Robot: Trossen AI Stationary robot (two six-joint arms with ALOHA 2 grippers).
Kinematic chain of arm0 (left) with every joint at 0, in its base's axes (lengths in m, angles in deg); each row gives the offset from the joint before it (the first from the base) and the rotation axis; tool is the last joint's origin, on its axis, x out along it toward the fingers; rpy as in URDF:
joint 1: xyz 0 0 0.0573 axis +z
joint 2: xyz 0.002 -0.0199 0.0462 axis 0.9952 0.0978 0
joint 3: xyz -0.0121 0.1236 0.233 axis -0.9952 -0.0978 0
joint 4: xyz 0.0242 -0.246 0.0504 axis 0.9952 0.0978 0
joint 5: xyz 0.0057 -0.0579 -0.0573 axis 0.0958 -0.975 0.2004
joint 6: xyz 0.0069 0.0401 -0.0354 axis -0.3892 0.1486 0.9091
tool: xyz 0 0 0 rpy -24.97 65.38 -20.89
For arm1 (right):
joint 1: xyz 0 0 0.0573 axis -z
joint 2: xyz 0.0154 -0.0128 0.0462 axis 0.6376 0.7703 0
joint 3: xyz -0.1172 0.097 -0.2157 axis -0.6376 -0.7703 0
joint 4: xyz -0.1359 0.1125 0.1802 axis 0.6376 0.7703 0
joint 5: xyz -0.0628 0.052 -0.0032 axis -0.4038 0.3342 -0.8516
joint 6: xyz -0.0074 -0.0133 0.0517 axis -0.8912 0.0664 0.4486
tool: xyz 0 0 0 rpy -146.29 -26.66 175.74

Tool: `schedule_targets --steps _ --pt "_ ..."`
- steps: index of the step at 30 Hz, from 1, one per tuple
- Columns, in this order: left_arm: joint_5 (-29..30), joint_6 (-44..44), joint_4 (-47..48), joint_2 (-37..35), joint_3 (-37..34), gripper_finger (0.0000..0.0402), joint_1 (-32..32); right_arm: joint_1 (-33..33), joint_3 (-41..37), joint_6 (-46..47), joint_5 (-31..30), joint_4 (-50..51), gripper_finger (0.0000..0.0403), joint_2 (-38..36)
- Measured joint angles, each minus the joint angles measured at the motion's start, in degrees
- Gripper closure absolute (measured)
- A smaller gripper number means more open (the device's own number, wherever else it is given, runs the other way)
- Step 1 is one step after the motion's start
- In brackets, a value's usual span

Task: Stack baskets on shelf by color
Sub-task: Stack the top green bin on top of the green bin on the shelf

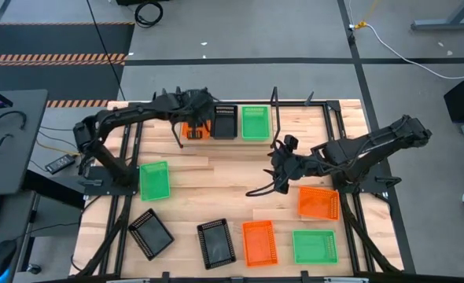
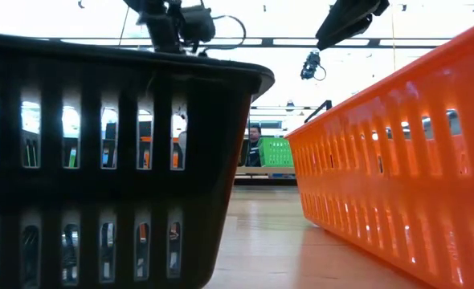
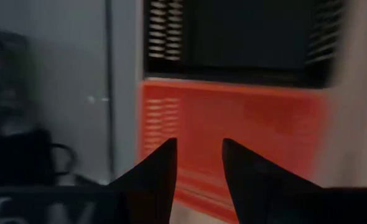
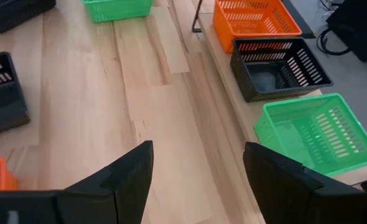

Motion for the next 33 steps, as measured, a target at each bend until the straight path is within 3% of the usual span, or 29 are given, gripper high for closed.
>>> schedule_targets --steps 5,11,17,25,29,33 --pt "-6.74 14.82 9.78 -1.34 0.04 0.0269 -6.47 0.98 0.0 0.46 0.01 -0.18 0.0149 0.0" --pt "-9.0 27.41 21.53 -1.37 0.04 0.0269 -13.75 1.23 0.0 0.68 0.01 -0.23 0.0149 0.0" --pt "-13.61 39.68 27.34 -2.8 0.0 0.0271 -20.71 1.23 0.02 -0.91 0.01 -0.23 0.0149 0.0" --pt "-12.91 53.93 25.78 -7.59 -3.4 0.0286 -33.94 1.88 0.0 -6.19 0.03 -3.41 0.0149 0.0" --pt "-10.4 61.97 19.6 -11.65 -9.98 0.0287 -40.02 2.81 0.02 -8.5 0.92 -7.55 0.0149 0.0" --pt "-11.58 69.71 15.3 -14.76 -17.44 0.0287 -44.35 3.07 0.02 -8.79 2.14 -8.53 0.0149 0.0"
